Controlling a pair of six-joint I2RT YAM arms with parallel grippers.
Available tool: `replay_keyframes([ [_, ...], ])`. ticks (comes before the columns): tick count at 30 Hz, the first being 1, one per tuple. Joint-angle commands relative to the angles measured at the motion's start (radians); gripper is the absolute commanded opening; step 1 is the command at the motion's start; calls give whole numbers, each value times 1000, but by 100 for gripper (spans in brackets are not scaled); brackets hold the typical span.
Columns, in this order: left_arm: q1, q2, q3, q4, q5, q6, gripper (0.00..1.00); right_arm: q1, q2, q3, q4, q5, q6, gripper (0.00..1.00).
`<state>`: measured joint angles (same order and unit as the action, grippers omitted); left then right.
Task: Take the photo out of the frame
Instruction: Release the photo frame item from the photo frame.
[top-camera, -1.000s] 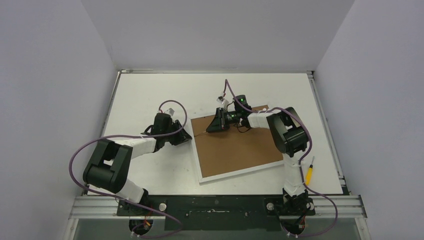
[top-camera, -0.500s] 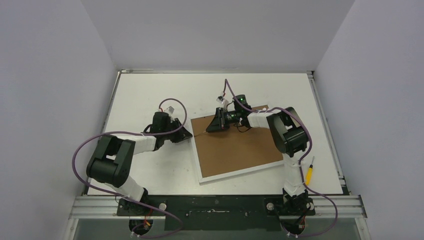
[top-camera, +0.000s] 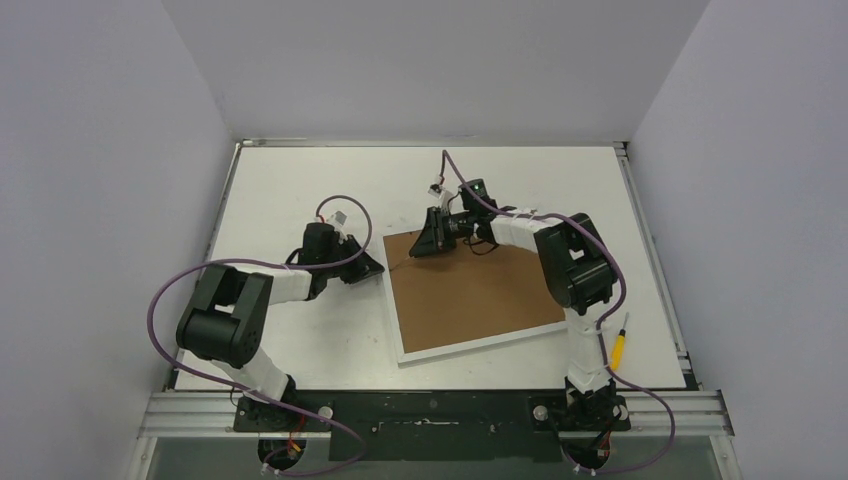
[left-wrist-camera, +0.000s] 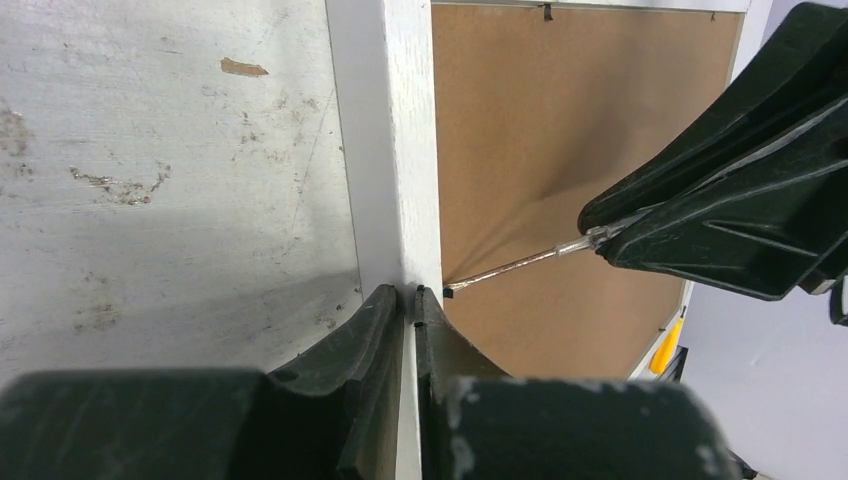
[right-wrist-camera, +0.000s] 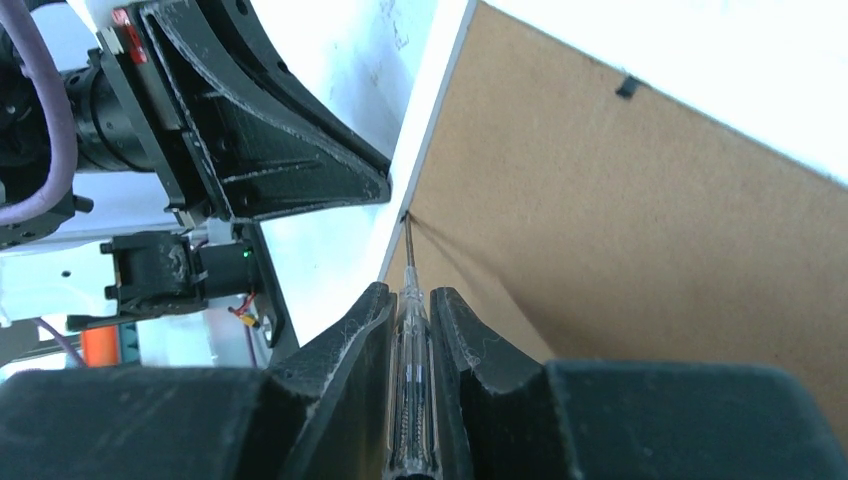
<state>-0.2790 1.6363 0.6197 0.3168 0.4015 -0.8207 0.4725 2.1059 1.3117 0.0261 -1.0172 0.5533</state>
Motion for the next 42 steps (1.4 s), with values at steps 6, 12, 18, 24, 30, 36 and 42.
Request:
replay_keyframes([
  [6,-18,9,-4,83,66,-37,6,134,-54,167,-190,165,-85,5],
  [12,-22,-4,-13,85,64,-47,6,199,-96,220,-251,262,-77,5],
  [18,-22,-19,-21,85,61,-52,6,249,-129,228,-259,355,-75,5],
  [24,-26,-29,-29,85,65,-55,6,283,-104,258,-241,374,-89,5],
  [30,-31,-24,-31,88,71,-64,6,326,-94,297,-237,405,-95,5],
  [36,-32,-12,-29,98,76,-73,6,360,-104,294,-188,419,-82,5],
  [42,-32,-23,-31,90,74,-72,6,380,-108,275,-133,430,-62,5],
])
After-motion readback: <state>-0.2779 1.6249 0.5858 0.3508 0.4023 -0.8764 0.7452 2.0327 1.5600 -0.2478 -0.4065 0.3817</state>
